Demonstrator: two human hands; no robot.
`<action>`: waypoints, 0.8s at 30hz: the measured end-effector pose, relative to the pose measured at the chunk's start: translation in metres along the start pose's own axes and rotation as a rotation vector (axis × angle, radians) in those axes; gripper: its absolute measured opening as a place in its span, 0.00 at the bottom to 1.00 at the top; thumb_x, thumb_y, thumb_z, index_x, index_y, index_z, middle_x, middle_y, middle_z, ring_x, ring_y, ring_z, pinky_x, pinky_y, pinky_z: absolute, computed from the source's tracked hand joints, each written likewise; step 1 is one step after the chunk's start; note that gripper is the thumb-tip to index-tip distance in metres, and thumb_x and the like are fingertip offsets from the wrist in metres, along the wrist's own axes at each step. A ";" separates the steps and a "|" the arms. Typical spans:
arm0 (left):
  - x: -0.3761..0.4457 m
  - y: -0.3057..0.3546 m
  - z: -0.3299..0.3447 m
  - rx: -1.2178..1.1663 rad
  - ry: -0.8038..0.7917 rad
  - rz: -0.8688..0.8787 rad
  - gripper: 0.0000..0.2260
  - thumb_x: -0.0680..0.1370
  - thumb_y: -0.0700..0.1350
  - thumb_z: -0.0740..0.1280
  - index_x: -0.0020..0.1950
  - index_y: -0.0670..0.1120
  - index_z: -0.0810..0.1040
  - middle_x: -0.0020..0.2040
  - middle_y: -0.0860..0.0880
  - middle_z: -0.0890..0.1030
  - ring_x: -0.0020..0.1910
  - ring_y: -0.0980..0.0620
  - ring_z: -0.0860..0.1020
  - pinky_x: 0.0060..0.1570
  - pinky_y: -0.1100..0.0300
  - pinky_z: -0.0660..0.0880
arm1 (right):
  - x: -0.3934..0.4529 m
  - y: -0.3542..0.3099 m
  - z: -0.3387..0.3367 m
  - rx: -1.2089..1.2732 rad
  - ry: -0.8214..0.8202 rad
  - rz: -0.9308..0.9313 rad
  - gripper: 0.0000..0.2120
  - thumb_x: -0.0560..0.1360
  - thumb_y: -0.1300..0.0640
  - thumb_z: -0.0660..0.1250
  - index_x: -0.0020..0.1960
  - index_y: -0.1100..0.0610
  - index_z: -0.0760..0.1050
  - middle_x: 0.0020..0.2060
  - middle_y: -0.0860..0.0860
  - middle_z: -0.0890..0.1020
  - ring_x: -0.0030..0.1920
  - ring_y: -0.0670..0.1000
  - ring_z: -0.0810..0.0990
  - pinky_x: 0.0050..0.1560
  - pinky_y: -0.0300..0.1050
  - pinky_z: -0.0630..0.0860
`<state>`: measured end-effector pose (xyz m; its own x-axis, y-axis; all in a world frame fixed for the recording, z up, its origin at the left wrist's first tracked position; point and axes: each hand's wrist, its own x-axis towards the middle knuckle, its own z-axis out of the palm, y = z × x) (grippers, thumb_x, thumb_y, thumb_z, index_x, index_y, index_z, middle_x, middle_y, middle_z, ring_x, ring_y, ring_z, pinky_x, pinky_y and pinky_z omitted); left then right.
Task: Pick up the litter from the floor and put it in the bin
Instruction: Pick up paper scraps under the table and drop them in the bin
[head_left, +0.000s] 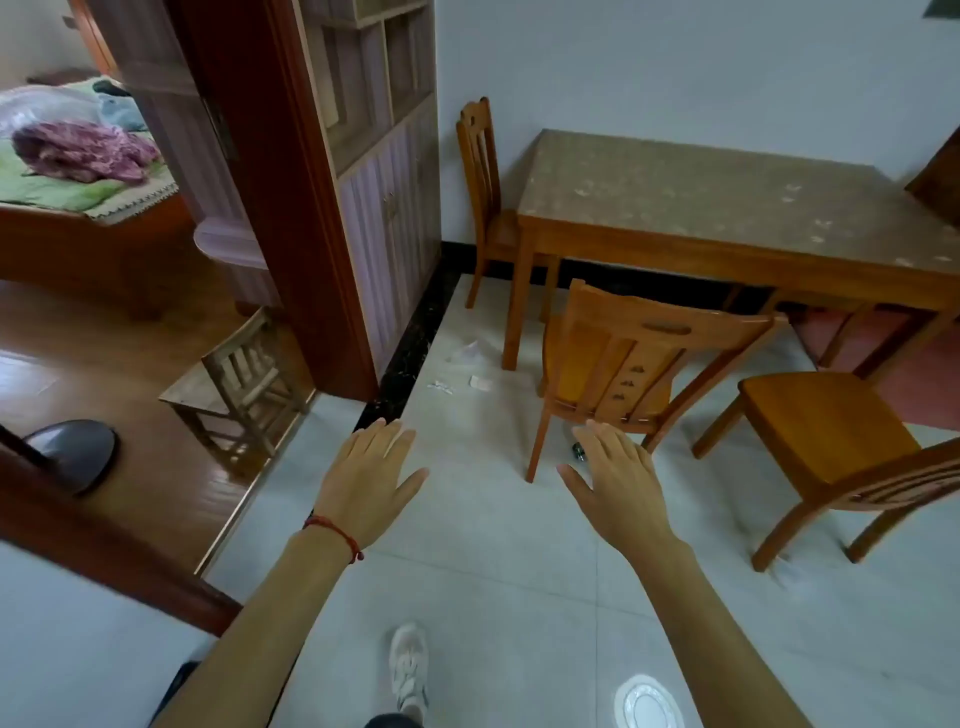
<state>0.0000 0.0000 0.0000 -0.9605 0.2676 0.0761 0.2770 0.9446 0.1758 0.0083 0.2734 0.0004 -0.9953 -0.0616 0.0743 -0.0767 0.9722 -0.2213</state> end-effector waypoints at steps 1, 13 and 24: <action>0.011 -0.007 0.001 -0.004 -0.016 -0.015 0.29 0.78 0.60 0.48 0.67 0.39 0.69 0.66 0.38 0.71 0.67 0.41 0.67 0.66 0.48 0.62 | 0.014 0.000 0.004 0.015 0.005 0.004 0.25 0.77 0.44 0.57 0.70 0.55 0.61 0.70 0.52 0.65 0.71 0.54 0.60 0.70 0.50 0.55; 0.208 -0.113 0.001 0.071 0.064 0.070 0.24 0.78 0.54 0.60 0.69 0.42 0.66 0.69 0.42 0.68 0.70 0.45 0.63 0.69 0.51 0.57 | 0.225 -0.037 0.038 0.035 0.025 0.027 0.25 0.78 0.44 0.55 0.71 0.54 0.60 0.71 0.52 0.63 0.72 0.52 0.57 0.70 0.48 0.53; 0.379 -0.178 0.012 -0.013 0.033 0.064 0.23 0.77 0.54 0.61 0.62 0.38 0.74 0.60 0.39 0.77 0.62 0.40 0.73 0.61 0.45 0.68 | 0.407 -0.034 0.064 0.076 0.017 0.033 0.24 0.77 0.44 0.56 0.70 0.54 0.62 0.70 0.52 0.65 0.71 0.53 0.59 0.70 0.49 0.55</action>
<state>-0.4139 -0.0639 -0.0146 -0.9394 0.3212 0.1198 0.3388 0.9230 0.1825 -0.3981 0.2006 -0.0237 -0.9963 -0.0250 0.0822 -0.0485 0.9536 -0.2970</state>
